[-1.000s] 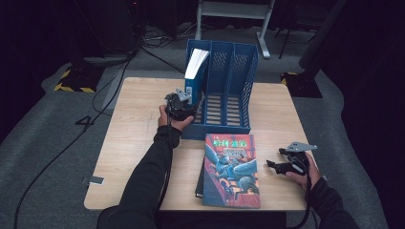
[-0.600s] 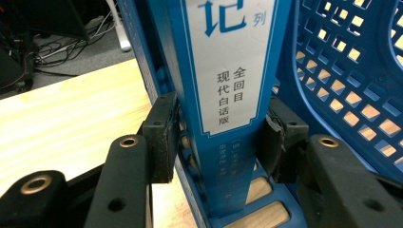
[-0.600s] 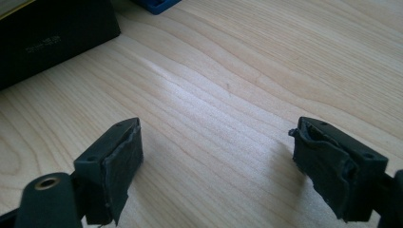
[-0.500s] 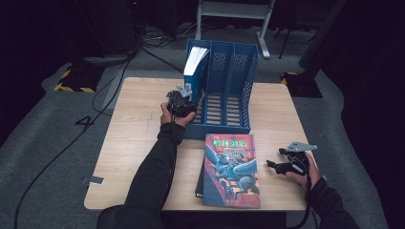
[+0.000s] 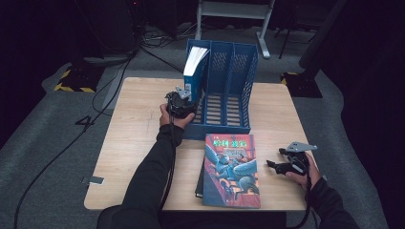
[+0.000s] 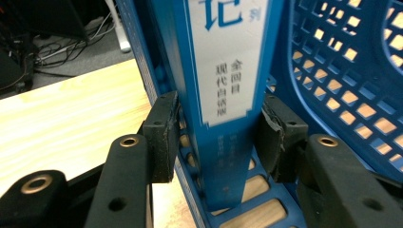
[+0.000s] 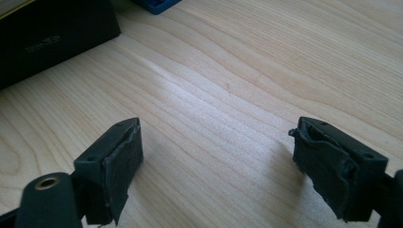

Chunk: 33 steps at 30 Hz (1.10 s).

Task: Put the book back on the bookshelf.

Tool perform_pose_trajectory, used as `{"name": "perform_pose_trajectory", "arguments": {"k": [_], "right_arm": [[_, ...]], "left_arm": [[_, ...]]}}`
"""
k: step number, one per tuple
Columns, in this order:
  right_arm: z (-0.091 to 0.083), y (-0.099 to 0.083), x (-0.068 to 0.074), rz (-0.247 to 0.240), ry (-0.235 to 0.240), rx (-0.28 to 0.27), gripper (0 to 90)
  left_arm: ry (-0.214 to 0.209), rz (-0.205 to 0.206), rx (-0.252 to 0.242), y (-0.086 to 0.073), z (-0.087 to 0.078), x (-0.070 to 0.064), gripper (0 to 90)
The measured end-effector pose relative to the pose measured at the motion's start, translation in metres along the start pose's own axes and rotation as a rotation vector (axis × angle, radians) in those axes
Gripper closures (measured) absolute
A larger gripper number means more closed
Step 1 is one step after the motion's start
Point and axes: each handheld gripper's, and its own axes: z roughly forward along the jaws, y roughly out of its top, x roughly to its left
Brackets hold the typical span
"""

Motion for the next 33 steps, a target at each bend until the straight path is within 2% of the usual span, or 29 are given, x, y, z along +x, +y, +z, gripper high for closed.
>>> {"name": "perform_pose_trajectory", "arguments": {"k": [4, 8, 11, 13, 17, 21, 22, 24, 26, 29, 31, 33], "right_arm": [[0.000, 0.000, 0.000, 0.000, 0.000, 0.000, 17.2], [0.000, 0.000, 0.000, 0.001, -0.001, 0.000, 17.2], [0.000, 0.000, 0.000, 0.002, 0.000, 0.000, 17.2], [0.000, 0.000, 0.000, 0.003, 0.000, 0.000, 17.2], [0.000, 0.000, 0.000, 0.000, 0.001, 0.006, 17.0], [-0.003, 0.004, 0.002, -0.006, -0.016, 0.042, 18.7], [-0.003, 0.004, 0.003, -0.012, -0.017, 0.041, 20.1], [-0.004, 0.005, 0.004, -0.014, -0.012, 0.038, 19.9], [-0.006, 0.006, 0.005, -0.013, -0.005, 0.035, 20.5], [-0.009, 0.009, 0.007, -0.012, 0.001, 0.025, 21.4], [-0.013, 0.011, 0.009, -0.007, 0.023, 0.011, 22.2], [-0.017, 0.014, 0.011, -0.006, 0.031, 0.006, 22.6]], "left_arm": [[-0.031, 0.002, -0.030, -0.003, -0.013, 0.001, 53.1], [-0.056, 0.047, -0.036, -0.010, -0.030, -0.003, 48.7], [-0.081, 0.056, -0.042, -0.014, -0.038, -0.004, 45.8], [-0.080, 0.079, -0.042, -0.018, -0.046, -0.006, 43.8], [-0.123, 0.111, -0.042, -0.026, -0.062, -0.009, 41.7], [-0.174, 0.152, -0.032, -0.037, -0.080, -0.012, 39.0], [-0.174, 0.152, -0.032, -0.037, -0.080, -0.012, 38.8], [-0.187, 0.170, -0.037, -0.046, -0.088, -0.013, 39.0], [-0.206, 0.193, -0.024, -0.056, -0.094, -0.013, 38.9], [-0.238, 0.205, 0.008, -0.069, -0.098, -0.013, 37.7], [-0.257, 0.216, 0.027, -0.075, -0.099, -0.014, 37.4], [-0.295, 0.222, 0.053, -0.082, -0.099, -0.015, 36.2]]}}
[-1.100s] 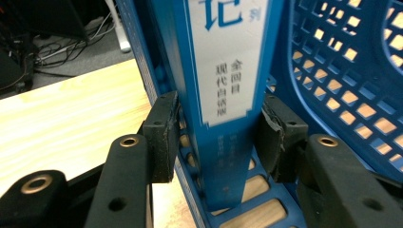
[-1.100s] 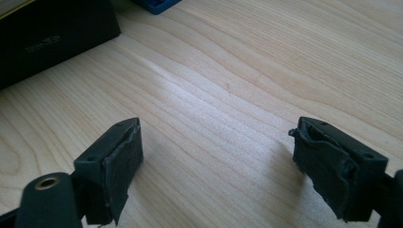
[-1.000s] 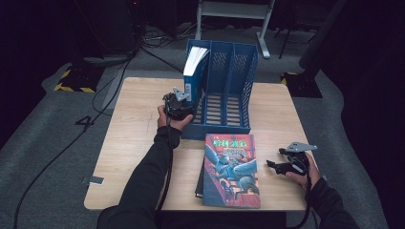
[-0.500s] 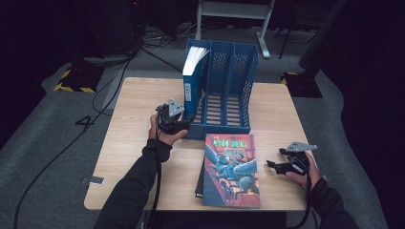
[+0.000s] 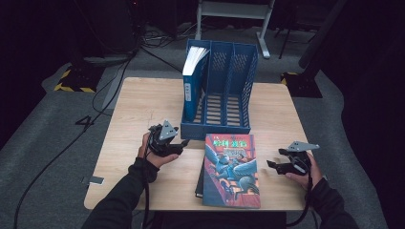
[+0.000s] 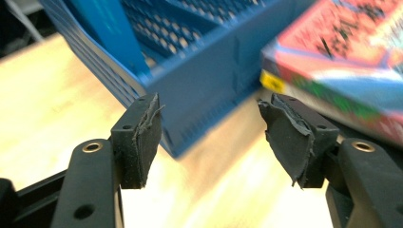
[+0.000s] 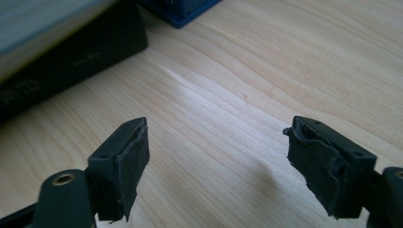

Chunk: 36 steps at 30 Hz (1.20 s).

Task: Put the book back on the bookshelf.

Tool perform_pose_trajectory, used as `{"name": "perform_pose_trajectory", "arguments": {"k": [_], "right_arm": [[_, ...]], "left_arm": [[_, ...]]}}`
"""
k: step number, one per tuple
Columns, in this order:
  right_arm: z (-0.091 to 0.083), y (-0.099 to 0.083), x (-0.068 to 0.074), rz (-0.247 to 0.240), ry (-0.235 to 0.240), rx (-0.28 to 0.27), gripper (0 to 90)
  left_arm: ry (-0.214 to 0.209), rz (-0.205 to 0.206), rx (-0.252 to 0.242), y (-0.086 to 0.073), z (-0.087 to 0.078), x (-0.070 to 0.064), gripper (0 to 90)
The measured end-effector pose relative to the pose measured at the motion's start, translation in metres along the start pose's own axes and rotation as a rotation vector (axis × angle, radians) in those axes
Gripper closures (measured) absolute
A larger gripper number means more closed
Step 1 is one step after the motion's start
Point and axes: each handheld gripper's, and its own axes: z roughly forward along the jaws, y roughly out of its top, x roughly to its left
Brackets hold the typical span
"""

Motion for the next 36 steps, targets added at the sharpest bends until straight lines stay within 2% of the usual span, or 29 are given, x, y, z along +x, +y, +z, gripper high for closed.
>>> {"name": "perform_pose_trajectory", "arguments": {"k": [2, 3, 4, 7, 11, 15, 18, 21, 25, 29, 32, 36], "right_arm": [[-0.003, 0.004, 0.003, -0.001, 0.015, 0.003, 23.1], [-0.005, 0.006, 0.006, -0.007, 0.022, -0.002, 23.3], [-0.008, 0.009, 0.009, -0.011, 0.025, -0.010, 23.6], [-0.013, 0.014, 0.016, -0.014, 0.050, -0.026, 23.5], [-0.020, 0.022, 0.028, -0.048, 0.068, -0.037, 23.4], [-0.028, 0.028, 0.040, -0.065, 0.114, -0.035, 23.0], [-0.032, 0.032, 0.047, -0.068, 0.148, -0.046, 23.3], [-0.034, 0.036, 0.056, -0.090, 0.179, -0.045, 23.4], [-0.034, 0.039, 0.067, -0.119, 0.204, -0.041, 23.5], [-0.031, 0.039, 0.077, -0.145, 0.235, -0.013, 23.2], [-0.027, 0.039, 0.080, -0.134, 0.265, 0.007, 22.3], [-0.021, 0.038, 0.077, -0.067, 0.321, 0.039, 18.7]], "left_arm": [[-0.044, 0.002, 0.023, -0.008, 0.002, -0.005, 35.9], [-0.068, 0.022, 0.041, -0.012, 0.003, -0.009, 34.7], [-0.075, 0.042, 0.053, -0.015, 0.004, -0.012, 34.6], [-0.111, 0.066, 0.081, -0.022, 0.004, -0.019, 33.0], [-0.120, 0.079, 0.114, -0.032, 0.006, -0.027, 32.2], [-0.123, 0.088, 0.146, -0.036, 0.010, -0.030, 31.3], [-0.157, 0.084, 0.147, -0.037, 0.013, -0.029, 31.4], [-0.165, 0.101, 0.171, -0.039, 0.017, -0.030, 31.4], [-0.181, 0.103, 0.179, -0.040, 0.021, -0.030, 31.4], [-0.194, 0.102, 0.187, -0.040, 0.023, -0.032, 31.0], [-0.207, 0.109, 0.196, -0.039, 0.026, -0.037, 30.7], [-0.219, 0.107, 0.197, -0.040, 0.029, -0.038, 30.0]]}}
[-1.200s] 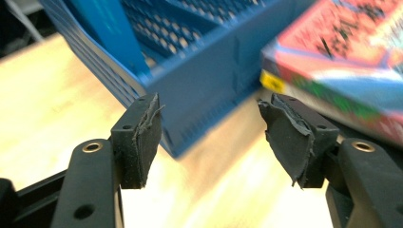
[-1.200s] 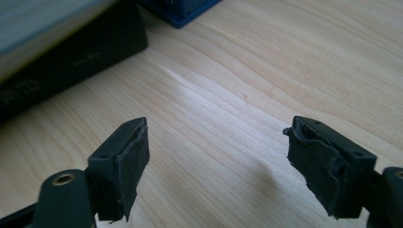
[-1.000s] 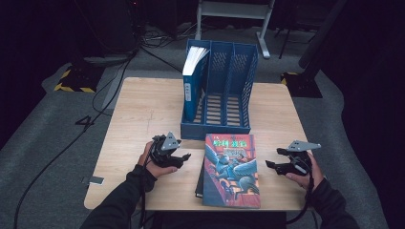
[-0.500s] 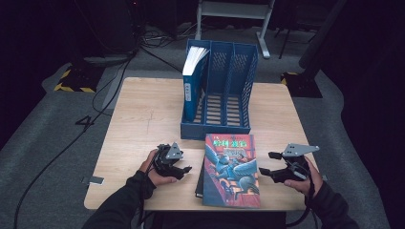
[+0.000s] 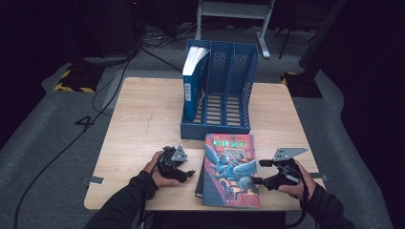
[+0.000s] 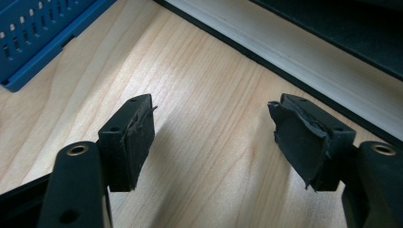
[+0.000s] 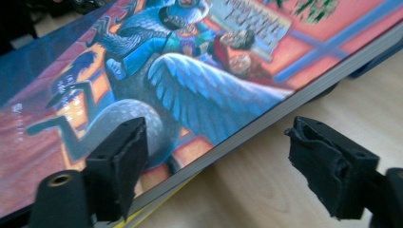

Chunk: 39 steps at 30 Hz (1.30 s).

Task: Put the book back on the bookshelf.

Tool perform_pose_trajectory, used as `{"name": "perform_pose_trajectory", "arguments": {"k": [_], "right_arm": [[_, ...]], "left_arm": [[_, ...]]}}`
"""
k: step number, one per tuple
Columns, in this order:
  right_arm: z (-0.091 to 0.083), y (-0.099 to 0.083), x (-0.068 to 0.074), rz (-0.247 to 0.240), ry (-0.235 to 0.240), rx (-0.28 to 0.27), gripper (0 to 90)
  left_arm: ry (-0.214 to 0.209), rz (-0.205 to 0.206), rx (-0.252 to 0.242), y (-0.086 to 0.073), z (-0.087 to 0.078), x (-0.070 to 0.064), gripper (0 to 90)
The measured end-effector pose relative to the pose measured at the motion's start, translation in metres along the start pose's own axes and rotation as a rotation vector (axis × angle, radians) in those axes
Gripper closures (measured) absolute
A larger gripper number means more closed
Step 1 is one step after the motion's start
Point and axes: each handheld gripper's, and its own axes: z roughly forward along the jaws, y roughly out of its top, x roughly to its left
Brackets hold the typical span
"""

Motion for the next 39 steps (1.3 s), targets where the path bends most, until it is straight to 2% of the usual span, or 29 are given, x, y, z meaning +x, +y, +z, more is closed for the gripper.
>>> {"name": "perform_pose_trajectory", "arguments": {"k": [2, 8, 12, 17, 20, 25, 27, 34, 39], "right_arm": [[0.002, 0.000, -0.003, 0.029, 0.028, 0.010, 17.9], [0.007, 0.001, -0.004, 0.036, 0.085, 0.026, 17.2], [0.010, 0.000, -0.006, 0.059, 0.118, 0.033, 16.6], [0.009, 0.003, -0.003, 0.041, 0.102, 0.040, 16.6], [0.005, 0.007, 0.003, -0.017, 0.051, 0.043, 19.5], [0.002, 0.010, 0.001, -0.022, 0.036, 0.030, 25.0], [0.001, 0.013, 0.000, -0.020, 0.047, 0.011, 26.4], [0.005, 0.022, -0.002, -0.045, 0.048, 0.006, 26.7], [0.013, 0.028, -0.004, -0.038, 0.071, -0.019, 36.7]], "left_arm": [[-0.012, -0.003, -0.003, 0.000, 0.001, 0.000, 30.4], [-0.028, -0.001, -0.023, -0.001, 0.003, 0.001, 28.8], [-0.039, 0.003, -0.021, 0.000, 0.004, 0.002, 27.5], [-0.041, 0.003, -0.020, 0.000, 0.005, 0.002, 26.0], [-0.036, 0.005, -0.017, 0.001, 0.006, 0.002, 24.7], [-0.036, 0.001, -0.015, 0.003, 0.008, 0.003, 22.6], [-0.037, 0.006, -0.012, 0.004, 0.009, 0.003, 22.2], [-0.031, -0.012, -0.003, 0.008, 0.010, 0.008, 23.2], [0.018, -0.022, -0.013, 0.011, 0.010, 0.011, 27.4]]}}
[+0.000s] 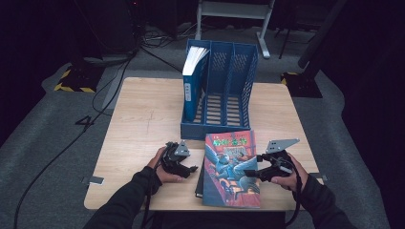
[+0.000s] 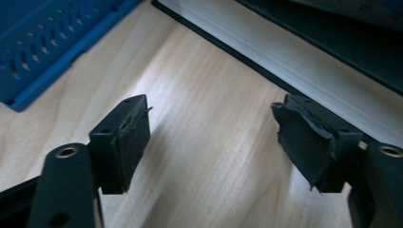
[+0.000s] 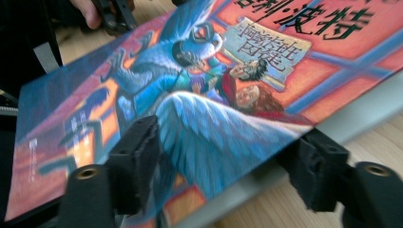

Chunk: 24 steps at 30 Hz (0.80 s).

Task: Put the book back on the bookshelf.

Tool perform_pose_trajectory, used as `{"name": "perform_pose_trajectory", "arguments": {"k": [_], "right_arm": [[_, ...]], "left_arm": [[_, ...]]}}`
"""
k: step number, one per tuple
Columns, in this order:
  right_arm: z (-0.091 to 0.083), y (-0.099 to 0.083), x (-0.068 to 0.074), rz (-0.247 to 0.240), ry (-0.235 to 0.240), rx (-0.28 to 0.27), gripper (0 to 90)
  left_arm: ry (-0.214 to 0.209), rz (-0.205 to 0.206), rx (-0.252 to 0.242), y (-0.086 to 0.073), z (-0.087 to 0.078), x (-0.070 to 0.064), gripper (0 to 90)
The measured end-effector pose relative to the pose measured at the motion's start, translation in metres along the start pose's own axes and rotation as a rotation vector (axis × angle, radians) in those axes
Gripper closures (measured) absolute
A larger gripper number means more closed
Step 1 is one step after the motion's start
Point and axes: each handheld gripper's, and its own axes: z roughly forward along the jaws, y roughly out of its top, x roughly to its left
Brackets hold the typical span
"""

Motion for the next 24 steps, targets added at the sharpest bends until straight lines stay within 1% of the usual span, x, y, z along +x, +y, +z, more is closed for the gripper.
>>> {"name": "perform_pose_trajectory", "arguments": {"k": [2, 3, 4, 5, 8, 9, 10, 12, 14, 15, 16, 17, 18, 22, 23, 24], "right_arm": [[0.003, 0.002, 0.000, -0.003, 0.029, -0.003, 44.2], [0.005, 0.003, 0.000, -0.007, 0.044, -0.007, 47.0], [0.007, 0.004, -0.001, -0.007, 0.059, -0.009, 49.2], [0.008, 0.005, -0.001, -0.006, 0.065, -0.010, 51.1], [0.015, 0.008, -0.002, -0.009, 0.095, -0.016, 58.5], [0.016, 0.009, -0.002, -0.010, 0.101, -0.017, 59.9], [0.019, 0.010, -0.003, -0.013, 0.111, -0.021, 61.0], [0.022, 0.012, -0.004, -0.023, 0.119, -0.025, 63.1], [0.023, 0.012, -0.005, -0.036, 0.128, -0.030, 64.4], [0.024, 0.012, -0.006, -0.031, 0.135, -0.037, 65.0], [0.025, 0.011, -0.006, -0.029, 0.137, -0.041, 65.5], [0.025, 0.011, -0.006, -0.029, 0.137, -0.041, 65.5], [0.027, 0.011, -0.007, -0.033, 0.141, -0.052, 66.2], [0.031, 0.014, -0.005, -0.059, 0.137, -0.056, 67.1], [0.032, 0.015, -0.005, -0.072, 0.141, -0.054, 67.1], [0.033, 0.016, -0.005, -0.079, 0.142, -0.055, 67.1]], "left_arm": [[0.017, 0.004, -0.024, 0.002, -0.002, 0.000, 29.3], [0.009, -0.001, -0.034, 0.004, -0.002, 0.001, 29.4], [0.009, -0.004, -0.039, 0.005, -0.002, 0.001, 29.4], [0.016, -0.009, -0.039, 0.007, -0.002, 0.001, 29.4], [0.009, -0.008, -0.053, 0.011, 0.001, 0.004, 29.9], [0.022, 0.001, -0.052, 0.012, 0.002, 0.005, 30.4], [0.034, 0.004, -0.045, 0.014, 0.004, 0.006, 30.8], [0.035, -0.002, -0.039, 0.015, 0.007, 0.009, 30.8], [0.053, -0.003, -0.038, 0.016, 0.009, 0.013, 31.2], [0.048, -0.012, -0.042, 0.016, 0.009, 0.014, 31.2], [0.048, -0.012, -0.042, 0.016, 0.009, 0.014, 31.4], [0.042, -0.022, -0.049, 0.017, 0.011, 0.017, 31.4], [0.046, -0.021, -0.047, 0.018, 0.011, 0.018, 32.2], [0.048, -0.013, -0.056, 0.022, 0.015, 0.020, 38.4], [0.039, -0.012, -0.059, 0.023, 0.015, 0.021, 39.4], [0.023, -0.030, -0.073, 0.023, 0.015, 0.023, 40.1]]}}
